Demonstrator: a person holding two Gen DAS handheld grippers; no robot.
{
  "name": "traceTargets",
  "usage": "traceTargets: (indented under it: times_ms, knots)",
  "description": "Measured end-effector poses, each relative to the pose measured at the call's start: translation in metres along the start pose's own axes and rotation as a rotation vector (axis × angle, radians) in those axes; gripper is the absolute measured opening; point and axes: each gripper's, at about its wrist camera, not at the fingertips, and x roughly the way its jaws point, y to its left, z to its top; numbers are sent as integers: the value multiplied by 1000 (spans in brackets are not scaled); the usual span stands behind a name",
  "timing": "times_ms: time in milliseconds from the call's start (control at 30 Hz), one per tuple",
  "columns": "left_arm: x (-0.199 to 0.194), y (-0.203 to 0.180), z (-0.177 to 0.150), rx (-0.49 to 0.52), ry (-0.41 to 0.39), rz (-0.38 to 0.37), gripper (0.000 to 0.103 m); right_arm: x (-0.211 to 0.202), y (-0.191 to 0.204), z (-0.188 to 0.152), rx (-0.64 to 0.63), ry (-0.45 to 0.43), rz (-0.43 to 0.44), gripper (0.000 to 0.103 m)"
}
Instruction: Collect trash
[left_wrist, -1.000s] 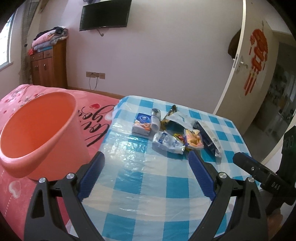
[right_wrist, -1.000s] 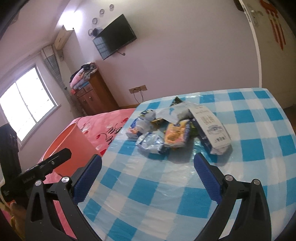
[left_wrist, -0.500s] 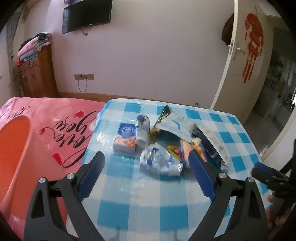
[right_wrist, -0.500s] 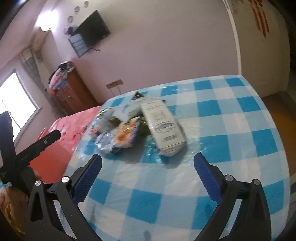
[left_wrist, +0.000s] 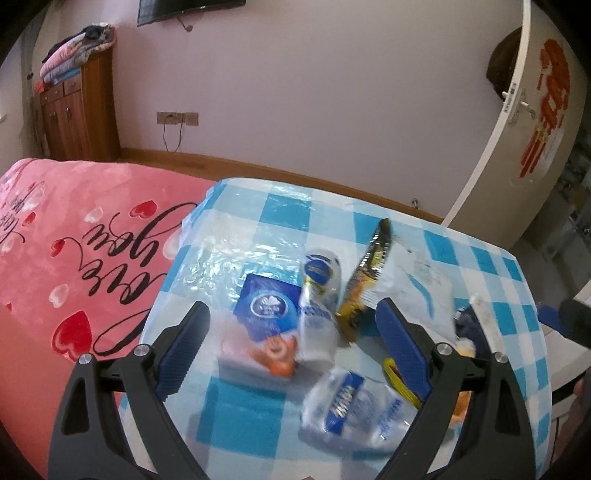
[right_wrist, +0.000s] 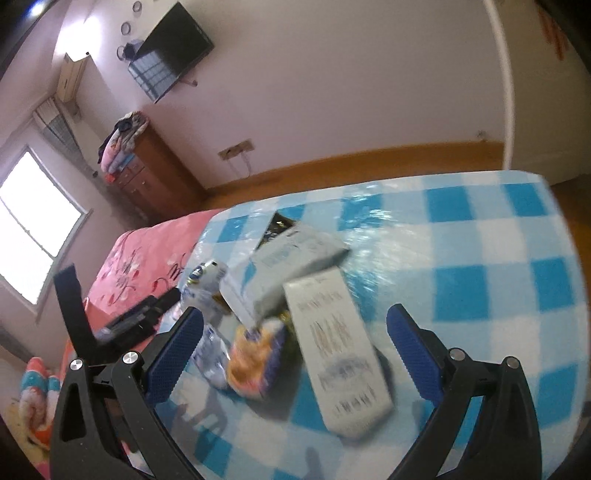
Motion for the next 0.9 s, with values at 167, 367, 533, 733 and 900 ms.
traceTargets:
  times_ms: [167, 367, 533, 733, 900]
  knots:
    - [17, 13, 6, -29, 25, -6, 85, 43, 15, 29, -21, 59, 16, 98]
    - [32, 23, 9, -67, 66, -47, 80, 91, 42, 52, -116, 120, -23, 97]
    - [41, 22, 6, -55, 95, -95, 80, 129, 38, 67, -101, 198, -39, 78]
    - [50, 14, -2, -20, 118, -94, 79, 157, 34, 77, -97, 232, -62, 75]
    - [50, 6, -4, 4, 123, -85, 78, 171, 37, 80, -109, 234, -82, 76]
